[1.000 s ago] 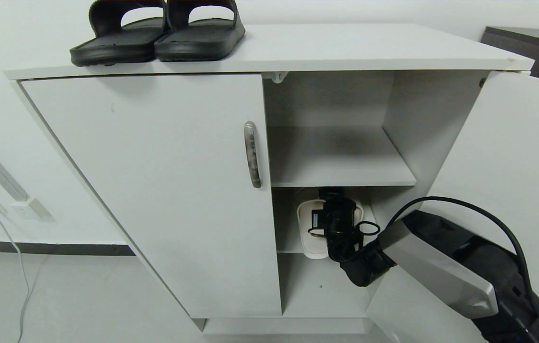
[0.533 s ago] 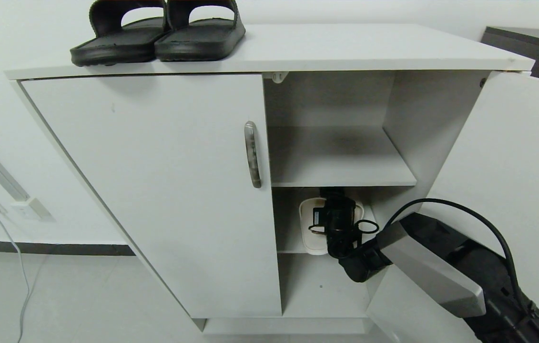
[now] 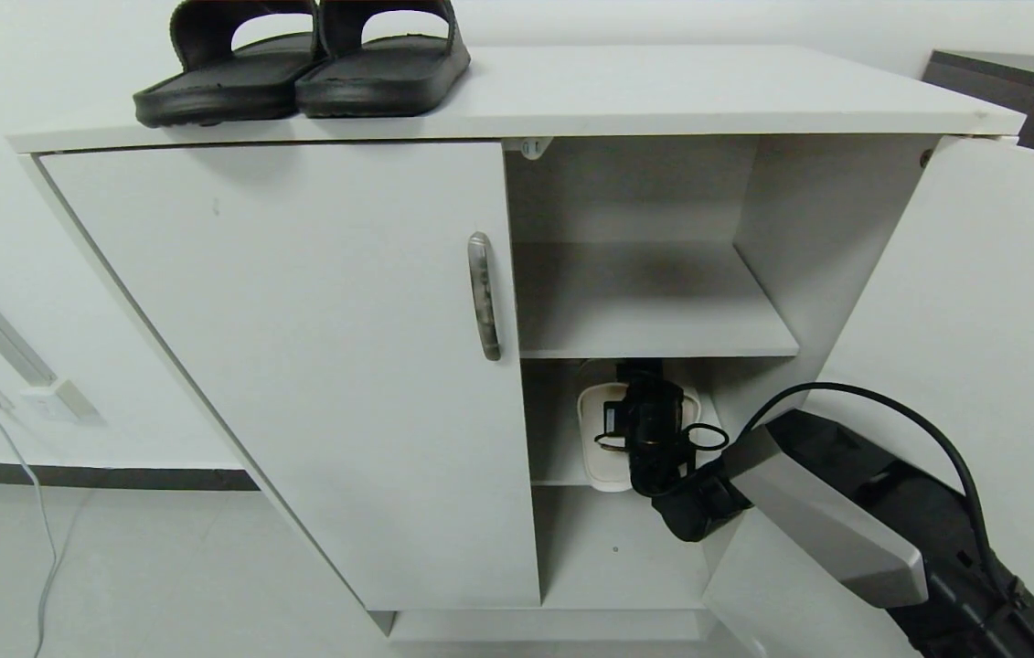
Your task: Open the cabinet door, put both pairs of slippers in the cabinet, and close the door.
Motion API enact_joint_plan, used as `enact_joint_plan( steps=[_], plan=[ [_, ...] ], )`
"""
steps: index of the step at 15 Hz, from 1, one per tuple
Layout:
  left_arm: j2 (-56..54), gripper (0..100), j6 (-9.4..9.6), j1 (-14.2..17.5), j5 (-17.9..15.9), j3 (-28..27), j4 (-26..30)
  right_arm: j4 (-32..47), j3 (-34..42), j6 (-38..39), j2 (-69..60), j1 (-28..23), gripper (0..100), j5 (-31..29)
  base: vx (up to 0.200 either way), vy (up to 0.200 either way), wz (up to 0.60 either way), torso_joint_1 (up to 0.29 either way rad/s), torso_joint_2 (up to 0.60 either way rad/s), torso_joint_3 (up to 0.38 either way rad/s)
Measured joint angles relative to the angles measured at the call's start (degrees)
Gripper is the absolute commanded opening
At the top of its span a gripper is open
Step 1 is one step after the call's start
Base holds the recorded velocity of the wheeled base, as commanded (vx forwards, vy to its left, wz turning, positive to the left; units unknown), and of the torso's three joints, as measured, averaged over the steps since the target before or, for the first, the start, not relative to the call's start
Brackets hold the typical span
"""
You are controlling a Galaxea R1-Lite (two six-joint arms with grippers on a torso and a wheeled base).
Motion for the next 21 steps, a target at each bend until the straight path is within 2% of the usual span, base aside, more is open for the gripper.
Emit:
enact_joint_plan(
  steps=[2,3,7,11,21],
  plan=[
    [0.0,0,-0.02,0.0,0.0,0.0,0.0,-0.05,0.04,0.17,0.0,-0.02,0,0.02,0.0,0.0,0.0,0.0,0.0,0.0],
    [0.0,0,0.0,0.0,0.0,0.0,0.0,-0.02,0.15,0.17,0.02,-0.02,100,0.0,0.0,0.0,0.0,0.0,0.0,0.0],
    [0.0,0,-0.05,0.0,0.02,0.0,0.02,-0.35,1.16,0.2,-0.06,0.02,100,-0.71,0.0,0.0,0.0,0.0,0.0,0.0],
    [0.0,0,-0.35,0.0,0.0,0.0,0.02,-4.49,6.95,0.04,-2.35,0.55,100,-1.69,0.0,0.0,0.0,0.0,0.0,0.0],
    [0.0,0,-0.18,0.0,-0.34,0.0,-0.02,-16.62,45.08,0.85,-22.11,7.5,100,-2.4,0.0,0.0,0.0,0.0,0.0,0.0]
  ],
)
